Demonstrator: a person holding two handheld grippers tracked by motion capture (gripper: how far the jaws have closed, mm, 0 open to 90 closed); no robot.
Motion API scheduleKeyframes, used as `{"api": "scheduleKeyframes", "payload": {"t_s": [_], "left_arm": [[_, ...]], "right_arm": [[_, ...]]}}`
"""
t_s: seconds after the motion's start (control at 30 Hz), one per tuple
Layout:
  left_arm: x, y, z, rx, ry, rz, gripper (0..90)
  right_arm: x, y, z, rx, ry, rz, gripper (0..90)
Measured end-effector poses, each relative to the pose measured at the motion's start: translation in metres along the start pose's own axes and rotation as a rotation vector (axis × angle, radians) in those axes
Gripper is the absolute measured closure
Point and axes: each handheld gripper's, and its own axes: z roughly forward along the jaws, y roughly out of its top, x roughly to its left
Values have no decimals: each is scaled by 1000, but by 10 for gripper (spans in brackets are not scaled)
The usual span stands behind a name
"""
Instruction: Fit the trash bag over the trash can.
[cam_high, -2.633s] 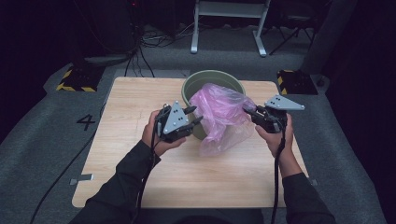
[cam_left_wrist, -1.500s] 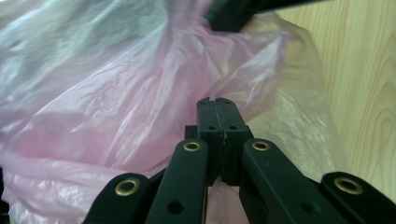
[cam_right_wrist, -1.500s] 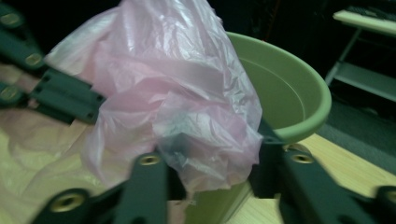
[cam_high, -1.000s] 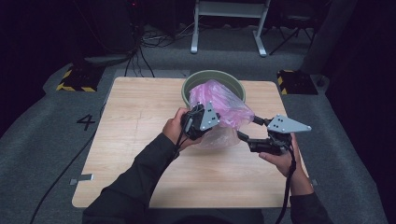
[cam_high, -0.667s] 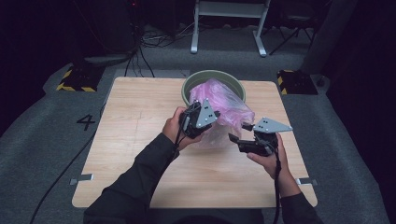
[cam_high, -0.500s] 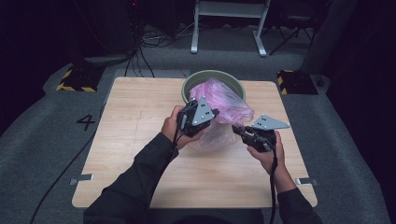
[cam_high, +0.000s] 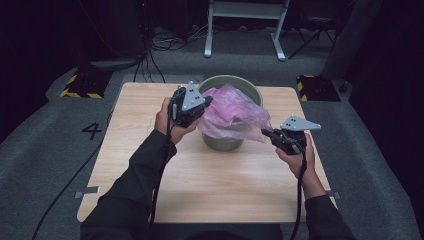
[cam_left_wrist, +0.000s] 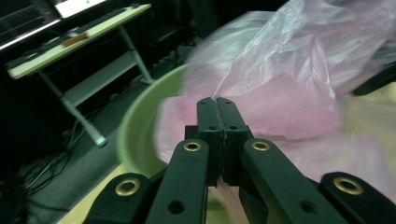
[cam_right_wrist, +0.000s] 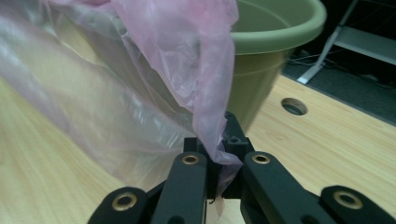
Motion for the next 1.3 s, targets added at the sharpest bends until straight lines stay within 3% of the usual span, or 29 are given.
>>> {"api": "scheduleKeyframes", "payload": {"t_s": [0.2,0.27,0.33,0.4,0.5,0.53,0.6,0.67,0.73,0.83,0.93,1.03,1.1,1.17,1.3], "left_arm": [[27,-14,-1,27,69,-33,899],[37,-23,-1,37,67,-83,899],[45,-30,0,58,91,-97,899],[53,-38,1,65,93,-123,899],[60,-45,6,77,103,-130,898],[61,-47,8,79,106,-130,899],[61,-49,11,72,100,-140,898],[58,-50,14,62,91,-139,899],[55,-50,15,52,85,-133,898],[52,-48,15,51,83,-121,898],[51,-46,16,49,85,-113,898],[50,-46,17,49,85,-112,898],[50,-47,18,47,82,-112,897],[51,-48,21,49,83,-110,897],[53,-51,26,50,87,-116,896]], "right_arm": [[-10,2,0,10,-31,8,900],[-12,2,0,19,-32,7,900],[-13,2,1,26,-34,5,900],[-15,2,2,30,-41,8,899],[-19,4,2,31,-45,12,883],[-19,5,2,33,-49,13,847],[-19,7,2,31,-69,-3,678],[-17,8,2,25,-41,-10,567],[-12,11,-1,1,-51,-24,393],[-4,17,-7,-41,-50,-46,265],[6,25,-14,-78,-69,-85,248],[11,34,-20,-136,-65,-89,319],[10,39,-22,-180,-47,-97,451],[7,44,-21,-181,-10,-97,620],[-3,52,-12,-165,-4,-76,786]]}}
